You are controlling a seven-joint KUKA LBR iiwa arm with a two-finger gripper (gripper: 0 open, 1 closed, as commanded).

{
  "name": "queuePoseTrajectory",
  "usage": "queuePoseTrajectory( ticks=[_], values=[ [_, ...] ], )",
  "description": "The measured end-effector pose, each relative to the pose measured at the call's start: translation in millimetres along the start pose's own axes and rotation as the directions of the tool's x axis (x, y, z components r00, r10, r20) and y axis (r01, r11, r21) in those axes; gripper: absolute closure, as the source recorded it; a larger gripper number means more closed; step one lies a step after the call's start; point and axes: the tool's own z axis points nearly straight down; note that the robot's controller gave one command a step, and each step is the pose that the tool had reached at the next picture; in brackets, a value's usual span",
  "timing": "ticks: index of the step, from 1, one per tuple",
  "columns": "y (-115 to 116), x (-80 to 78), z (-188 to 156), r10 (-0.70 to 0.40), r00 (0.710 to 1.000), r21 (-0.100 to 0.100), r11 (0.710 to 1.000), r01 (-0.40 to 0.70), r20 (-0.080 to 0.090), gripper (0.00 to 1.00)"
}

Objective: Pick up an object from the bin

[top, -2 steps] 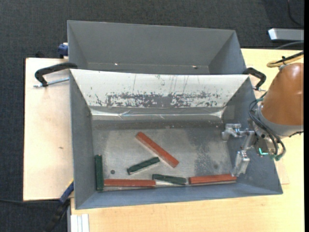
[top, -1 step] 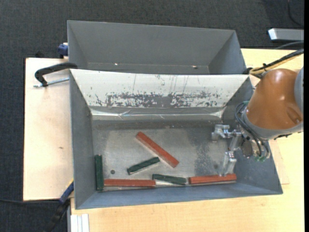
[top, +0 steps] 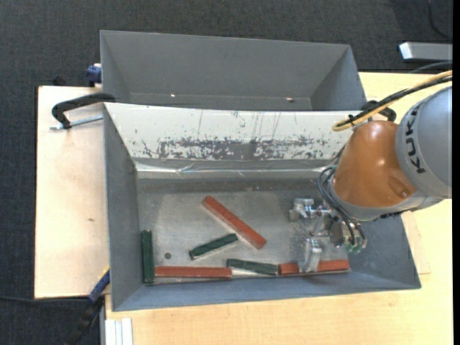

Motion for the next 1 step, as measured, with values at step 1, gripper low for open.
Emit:
queuePoseTrajectory(
  ticks=[1],
  values=[
    [4.1, 1.8, -33.6, 0.107, 0.994, 0.004, 0.994, -0.107, 0.001, 0.00]
  ],
)
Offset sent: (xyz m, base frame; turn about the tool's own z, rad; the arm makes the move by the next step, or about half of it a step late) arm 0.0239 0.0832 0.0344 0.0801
